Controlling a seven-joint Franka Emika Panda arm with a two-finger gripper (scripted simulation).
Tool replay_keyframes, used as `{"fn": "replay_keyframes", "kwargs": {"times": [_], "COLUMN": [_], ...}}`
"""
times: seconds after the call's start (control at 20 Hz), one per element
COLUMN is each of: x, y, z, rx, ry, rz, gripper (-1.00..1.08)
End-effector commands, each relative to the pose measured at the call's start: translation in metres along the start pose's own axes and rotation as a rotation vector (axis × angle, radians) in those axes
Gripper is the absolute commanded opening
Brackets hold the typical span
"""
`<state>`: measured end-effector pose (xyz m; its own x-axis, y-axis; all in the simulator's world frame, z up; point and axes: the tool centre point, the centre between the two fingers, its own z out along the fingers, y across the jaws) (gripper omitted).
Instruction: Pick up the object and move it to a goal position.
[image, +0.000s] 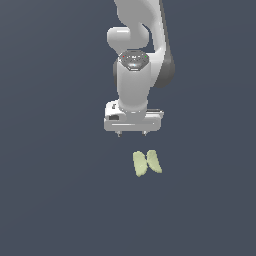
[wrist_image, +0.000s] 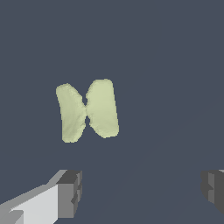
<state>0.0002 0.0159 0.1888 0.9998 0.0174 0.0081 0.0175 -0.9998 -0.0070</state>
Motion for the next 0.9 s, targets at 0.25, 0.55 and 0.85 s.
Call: {"fn": "replay_keyframes", "kwargs": {"times": [0.25, 0.55, 0.85], "x": [-0.001, -0.003, -0.002], "y": [-0.009, -0.02, -0.02], "z": [0.004, 0.007, 0.008], "rx": [0.013, 0.029, 0.028], "ry": [-0.01, -0.022, -0.021], "rz": [0.009, 0.009, 0.025], "gripper": [1.0, 1.0, 1.0]}}
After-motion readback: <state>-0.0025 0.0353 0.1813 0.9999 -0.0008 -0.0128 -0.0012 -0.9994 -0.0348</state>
